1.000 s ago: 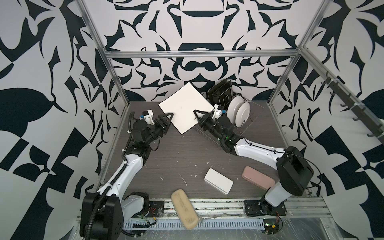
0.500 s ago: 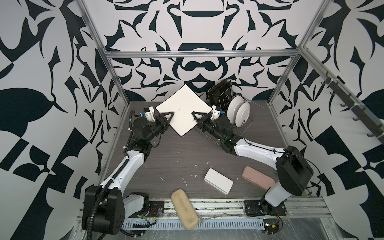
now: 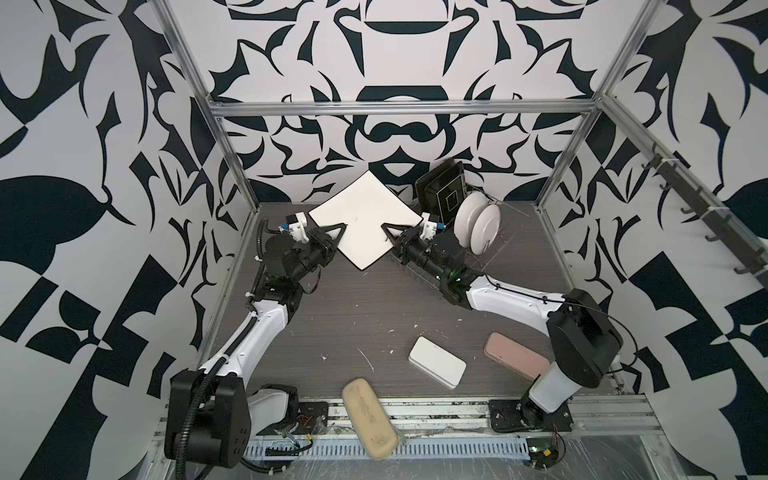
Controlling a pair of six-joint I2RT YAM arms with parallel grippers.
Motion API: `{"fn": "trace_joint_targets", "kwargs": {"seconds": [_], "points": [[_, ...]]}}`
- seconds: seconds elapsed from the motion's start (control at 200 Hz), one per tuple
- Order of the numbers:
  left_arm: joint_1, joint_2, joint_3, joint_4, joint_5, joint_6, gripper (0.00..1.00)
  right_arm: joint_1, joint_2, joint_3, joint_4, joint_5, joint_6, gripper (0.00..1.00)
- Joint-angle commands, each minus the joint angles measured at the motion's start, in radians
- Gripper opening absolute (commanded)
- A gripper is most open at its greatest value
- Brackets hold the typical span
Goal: Unload the plates from the dish rack
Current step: 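Pass the white square plate toward the left gripper while the left gripper grasps it, then release the plate from the right gripper while the left gripper carries it toward the robot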
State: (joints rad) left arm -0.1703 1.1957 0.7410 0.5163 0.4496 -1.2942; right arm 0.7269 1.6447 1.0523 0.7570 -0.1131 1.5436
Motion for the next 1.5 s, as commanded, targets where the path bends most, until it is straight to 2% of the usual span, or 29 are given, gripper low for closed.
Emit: {"fn": "trace_joint_targets", "kwargs": {"seconds": [0.0, 0.09, 0.175, 0.315, 0.73, 1.115, 1.22, 1.495], "points": [[-0.002, -0.026, -0.002, 0.001, -0.050, 0.020, 0.00, 0.000, -0.042, 0.074, 0.251, -0.052, -0.029, 0.24], [0.001, -0.034, 0.001, -0.002, -0.063, 0.021, 0.00, -0.016, -0.045, 0.060, 0.238, -0.057, -0.016, 0.44], [0.003, -0.036, 0.009, -0.008, -0.070, 0.021, 0.00, -0.032, -0.051, 0.054, 0.202, -0.063, -0.005, 0.54], [0.025, -0.033, 0.030, -0.022, -0.063, 0.020, 0.00, -0.057, -0.057, 0.036, 0.182, -0.073, 0.015, 0.65], [0.094, -0.076, 0.014, -0.010, -0.122, 0.007, 0.00, -0.132, -0.078, -0.033, 0.182, -0.079, 0.057, 0.69], [0.150, -0.133, -0.108, -0.009, -0.354, -0.024, 0.00, -0.159, -0.115, -0.075, 0.151, -0.087, 0.038, 0.69], [0.152, -0.123, -0.132, -0.005, -0.445, -0.042, 0.00, -0.161, -0.123, -0.086, 0.146, -0.083, 0.035, 0.69], [0.153, -0.084, -0.190, 0.039, -0.602, -0.102, 0.00, -0.166, -0.135, -0.089, 0.135, -0.105, 0.022, 0.69]]}}
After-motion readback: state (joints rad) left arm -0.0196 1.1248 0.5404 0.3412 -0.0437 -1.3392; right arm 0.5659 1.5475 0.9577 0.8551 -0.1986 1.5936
